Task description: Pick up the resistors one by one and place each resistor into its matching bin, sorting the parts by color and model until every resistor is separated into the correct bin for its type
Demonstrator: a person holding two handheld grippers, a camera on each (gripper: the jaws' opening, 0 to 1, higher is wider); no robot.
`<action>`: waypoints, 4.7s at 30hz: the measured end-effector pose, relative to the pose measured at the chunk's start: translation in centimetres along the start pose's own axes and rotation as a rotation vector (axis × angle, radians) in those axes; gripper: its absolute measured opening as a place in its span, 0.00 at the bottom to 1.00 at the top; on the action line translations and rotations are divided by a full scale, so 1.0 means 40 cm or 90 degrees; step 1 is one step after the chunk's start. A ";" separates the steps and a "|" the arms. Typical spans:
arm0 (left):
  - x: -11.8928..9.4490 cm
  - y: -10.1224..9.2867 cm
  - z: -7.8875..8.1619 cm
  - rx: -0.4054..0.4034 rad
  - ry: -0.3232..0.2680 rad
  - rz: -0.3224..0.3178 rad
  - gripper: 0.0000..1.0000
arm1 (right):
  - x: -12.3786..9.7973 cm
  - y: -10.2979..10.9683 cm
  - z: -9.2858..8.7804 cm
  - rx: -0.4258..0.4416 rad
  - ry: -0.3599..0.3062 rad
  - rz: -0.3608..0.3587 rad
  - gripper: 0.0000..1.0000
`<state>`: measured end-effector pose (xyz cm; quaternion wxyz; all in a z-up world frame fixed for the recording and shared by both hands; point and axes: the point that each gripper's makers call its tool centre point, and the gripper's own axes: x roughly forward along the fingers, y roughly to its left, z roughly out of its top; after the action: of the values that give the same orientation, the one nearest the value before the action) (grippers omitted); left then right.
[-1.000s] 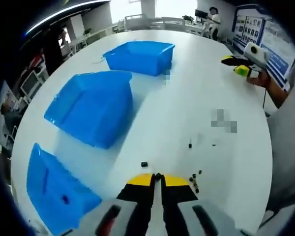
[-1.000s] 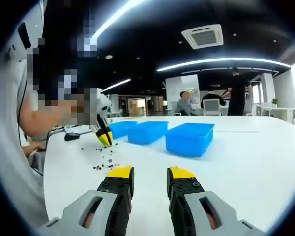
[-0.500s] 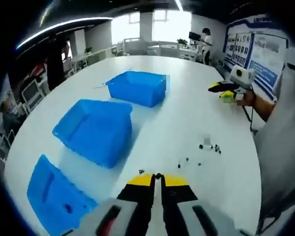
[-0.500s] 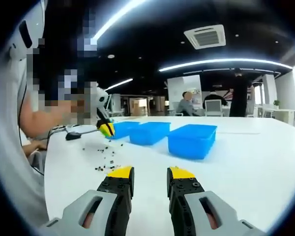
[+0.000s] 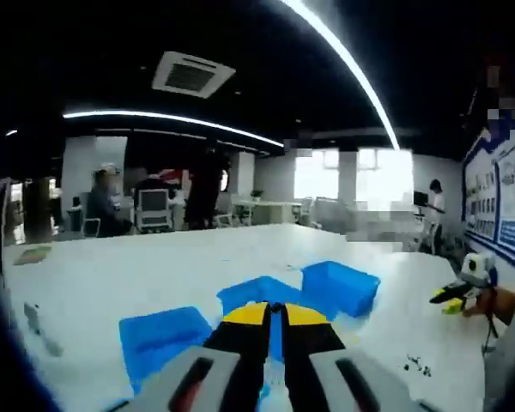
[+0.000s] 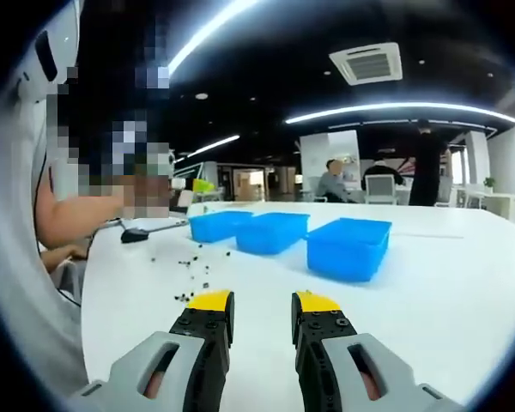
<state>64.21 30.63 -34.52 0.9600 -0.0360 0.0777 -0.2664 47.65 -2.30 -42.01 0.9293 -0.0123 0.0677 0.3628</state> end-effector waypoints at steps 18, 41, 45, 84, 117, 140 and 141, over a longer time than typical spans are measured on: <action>-0.027 0.153 -0.094 -0.162 0.001 0.208 0.26 | 0.000 0.018 0.004 -0.009 0.004 0.005 0.29; -0.027 0.050 -0.043 -0.047 0.014 0.131 0.25 | -0.005 0.013 -0.010 0.002 0.002 0.003 0.29; -0.005 0.013 -0.038 -0.013 0.035 0.093 0.22 | -0.005 0.009 -0.013 0.003 0.003 -0.001 0.29; 0.080 -0.321 -0.375 0.878 0.698 -0.669 0.09 | -0.015 -0.004 -0.022 0.026 -0.007 -0.002 0.29; -0.081 -0.432 -0.232 0.293 0.208 -0.510 0.06 | 0.014 0.057 -0.014 0.014 0.000 0.028 0.29; -0.093 0.052 -0.041 0.055 -0.092 0.229 0.07 | 0.020 0.072 -0.015 0.003 0.012 0.038 0.29; -0.093 0.050 -0.045 0.051 -0.089 0.228 0.07 | 0.018 0.069 -0.014 0.003 0.011 0.037 0.29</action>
<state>61.75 34.22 -36.01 0.9958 -0.0019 0.0058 -0.0914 46.25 0.19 -42.59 0.9177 -0.0110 0.0772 0.3894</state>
